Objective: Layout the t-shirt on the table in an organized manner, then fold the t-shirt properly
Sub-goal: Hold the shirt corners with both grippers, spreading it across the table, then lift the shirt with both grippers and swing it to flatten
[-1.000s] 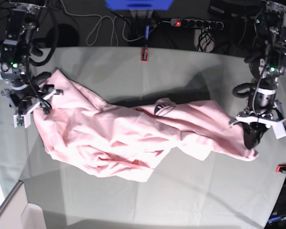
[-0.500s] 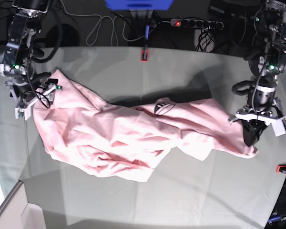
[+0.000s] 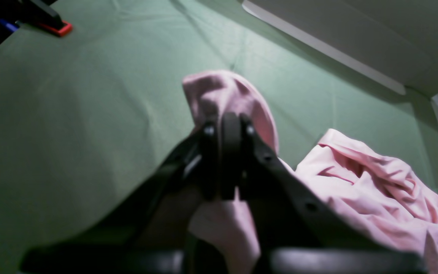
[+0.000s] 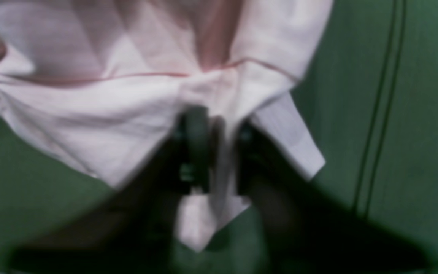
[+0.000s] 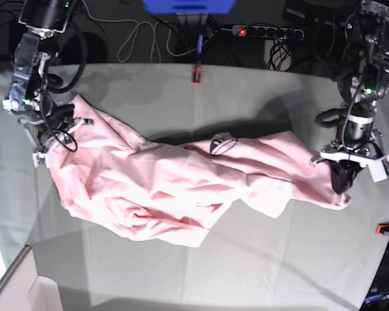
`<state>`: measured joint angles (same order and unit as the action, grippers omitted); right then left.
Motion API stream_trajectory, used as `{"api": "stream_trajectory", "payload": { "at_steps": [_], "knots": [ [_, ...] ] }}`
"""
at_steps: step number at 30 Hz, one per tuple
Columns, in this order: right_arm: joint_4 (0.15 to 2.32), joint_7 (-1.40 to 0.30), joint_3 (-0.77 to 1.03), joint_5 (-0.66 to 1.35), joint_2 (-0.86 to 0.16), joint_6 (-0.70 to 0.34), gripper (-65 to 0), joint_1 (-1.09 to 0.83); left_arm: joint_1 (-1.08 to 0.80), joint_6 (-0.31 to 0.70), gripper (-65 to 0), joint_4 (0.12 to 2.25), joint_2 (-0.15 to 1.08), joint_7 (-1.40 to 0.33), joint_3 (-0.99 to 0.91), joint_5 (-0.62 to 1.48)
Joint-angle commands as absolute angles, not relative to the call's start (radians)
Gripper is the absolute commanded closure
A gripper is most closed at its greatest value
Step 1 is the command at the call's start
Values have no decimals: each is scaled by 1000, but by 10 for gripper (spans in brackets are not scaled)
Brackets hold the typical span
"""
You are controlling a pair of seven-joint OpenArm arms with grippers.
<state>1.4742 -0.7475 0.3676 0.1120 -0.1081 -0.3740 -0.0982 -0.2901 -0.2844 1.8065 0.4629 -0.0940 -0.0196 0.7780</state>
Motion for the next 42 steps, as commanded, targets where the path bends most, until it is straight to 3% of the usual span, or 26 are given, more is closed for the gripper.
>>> {"api": "stream_trajectory", "payload": {
  "at_steps": [1,11,19,31,37,42],
  "knots": [
    [1518,-731,372,120,-128,-386,0,-87,-285,-280,0,1828,475,-68,-30,771],
    [1845,-725,407,120,-160,-389,0,-105,-188,-280,0,1831,519,-71,-27,771],
    [1890,-733,404,122,-303,-438,0,140,114,-280,0,1725,648,-67,87,780],
    [1488,-730,255,120,-375,-458,0,736,914,-278,0,1264,651,-64,624,783],
    [1256,-731,254,119,-410,-458,0,1049,1222,-266,0,1063,550,-71,716,785],
    [1190,-734,237,119,-441,-458,0,1202,1309,-173,0,983,510,-71,733,785]
  ]
}}
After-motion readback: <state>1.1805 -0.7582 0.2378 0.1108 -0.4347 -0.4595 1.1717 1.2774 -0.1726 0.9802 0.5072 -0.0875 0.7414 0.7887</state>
